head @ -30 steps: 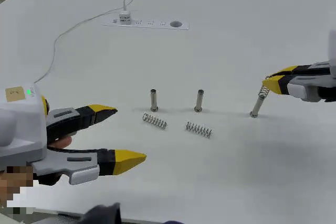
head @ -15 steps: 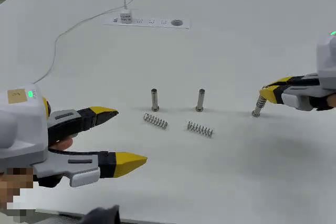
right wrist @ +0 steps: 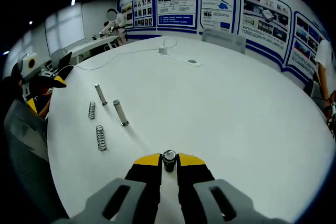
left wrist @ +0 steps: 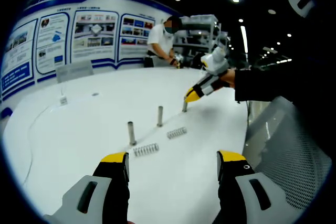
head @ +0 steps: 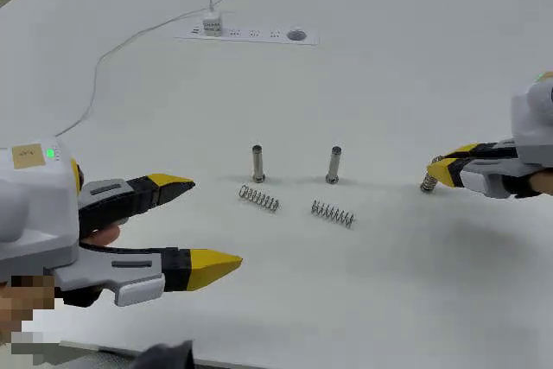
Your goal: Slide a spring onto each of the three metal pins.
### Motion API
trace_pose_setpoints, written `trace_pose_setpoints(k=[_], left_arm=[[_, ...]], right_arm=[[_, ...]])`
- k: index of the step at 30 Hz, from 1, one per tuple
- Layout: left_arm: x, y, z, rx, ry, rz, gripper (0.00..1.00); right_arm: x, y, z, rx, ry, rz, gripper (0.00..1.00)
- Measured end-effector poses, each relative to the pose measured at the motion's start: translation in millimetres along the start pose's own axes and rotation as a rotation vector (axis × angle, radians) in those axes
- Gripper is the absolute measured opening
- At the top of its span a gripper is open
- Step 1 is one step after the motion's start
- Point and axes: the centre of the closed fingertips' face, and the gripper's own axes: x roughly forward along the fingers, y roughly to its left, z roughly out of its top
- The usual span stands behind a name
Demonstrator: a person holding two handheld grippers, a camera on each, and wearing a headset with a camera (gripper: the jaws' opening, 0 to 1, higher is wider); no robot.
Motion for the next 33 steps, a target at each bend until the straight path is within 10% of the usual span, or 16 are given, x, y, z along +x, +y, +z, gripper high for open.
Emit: trace_pose_setpoints(k=[15, 33], left_arm=[[-0.4, -3.0, 5.2, 0.010, -0.022, -0.009, 0.69], [0.2, -5.2, 5.4, 0.016, -0.027, -0.023, 0.69]], right_arm=[[-16.4, 11.6, -19.3, 0.012, 0.031, -0.010, 0.15], [7.2, 99.6, 10.0, -0.169, 0.067, 0.194, 0.15]])
